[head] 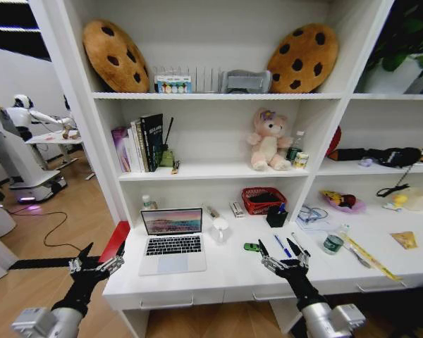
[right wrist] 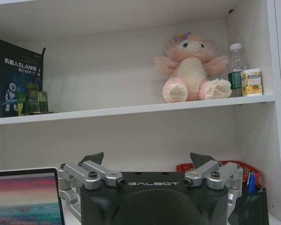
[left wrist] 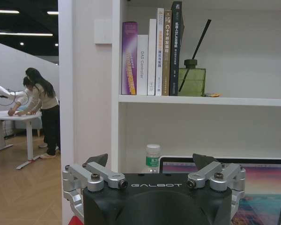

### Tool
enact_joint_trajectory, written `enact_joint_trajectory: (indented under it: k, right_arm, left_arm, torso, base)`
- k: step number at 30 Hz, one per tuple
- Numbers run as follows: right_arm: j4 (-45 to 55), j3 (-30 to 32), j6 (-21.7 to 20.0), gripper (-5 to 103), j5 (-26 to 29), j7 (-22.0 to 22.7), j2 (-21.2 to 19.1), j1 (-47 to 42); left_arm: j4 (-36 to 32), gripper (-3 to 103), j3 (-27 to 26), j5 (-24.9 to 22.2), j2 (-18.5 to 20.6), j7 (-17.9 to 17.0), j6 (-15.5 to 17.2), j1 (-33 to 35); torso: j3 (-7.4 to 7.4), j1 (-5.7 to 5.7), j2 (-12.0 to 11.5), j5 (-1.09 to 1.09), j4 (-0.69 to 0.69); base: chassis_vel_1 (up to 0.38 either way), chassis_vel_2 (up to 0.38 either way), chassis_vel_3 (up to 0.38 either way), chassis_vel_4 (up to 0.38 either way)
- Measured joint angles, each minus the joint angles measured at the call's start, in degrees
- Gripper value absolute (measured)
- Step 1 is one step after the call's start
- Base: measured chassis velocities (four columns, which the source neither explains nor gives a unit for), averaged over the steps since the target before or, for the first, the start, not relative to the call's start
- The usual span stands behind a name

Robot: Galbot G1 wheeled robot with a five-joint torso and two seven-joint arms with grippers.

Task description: Organize the objects on the table.

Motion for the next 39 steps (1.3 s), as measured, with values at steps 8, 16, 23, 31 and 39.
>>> enact_joint_trajectory:
  k: [8,16,23,31,39]
  right_arm:
    - [-0.28,0.11,-0.45,100,-2.03,0.06,-0.34,0.29]
    - [-0.5,0.09,-1.23,100,-4.49,1.6,0.01,0.29]
    - [-0.42,-0.01,-1.34,100,-6.54,3.43,-0.19,0.27]
    - [-1.13,-0.03,-0.92,100,-6.62,3.49,-0.42,0.35]
    - [-2.16,0.13,-0.91,100,-6.74,2.83,-0.6,0.2]
  left_arm:
    - [0.0,98,-1.16,-0.57,1.67,0.58,-0.37,-0.23]
    - [0.0,72,-1.41,-0.74,2.0,2.48,-1.18,-0.08]
    - [0.0,44,-1.54,-0.75,2.23,2.7,-1.64,0.05]
    - [0.41,12,-2.46,-0.62,4.77,4.31,-2.62,-0.06]
    - [4.52,0,-4.75,-1.5,13.42,6.39,-2.84,-2.26]
  torso:
    - [-0.04,-0.13,0.05,0.0,0.0]
    - [-0.03,-0.09,0.04,0.0,-0.01]
    - [-0.02,-0.06,0.03,0.01,-0.01]
    - [-0.02,-0.07,0.03,0.01,-0.01]
    - [-0.02,-0.07,0.03,0.0,-0.02]
  base:
    - [0.003,0.001,-0.016,-0.001]
    - [0.009,-0.005,-0.004,0.009]
    - [0.0,0.0,0.0,0.0]
    - [0.0,0.0,0.0,0.0]
    - [0.0,0.0,0.0,0.0]
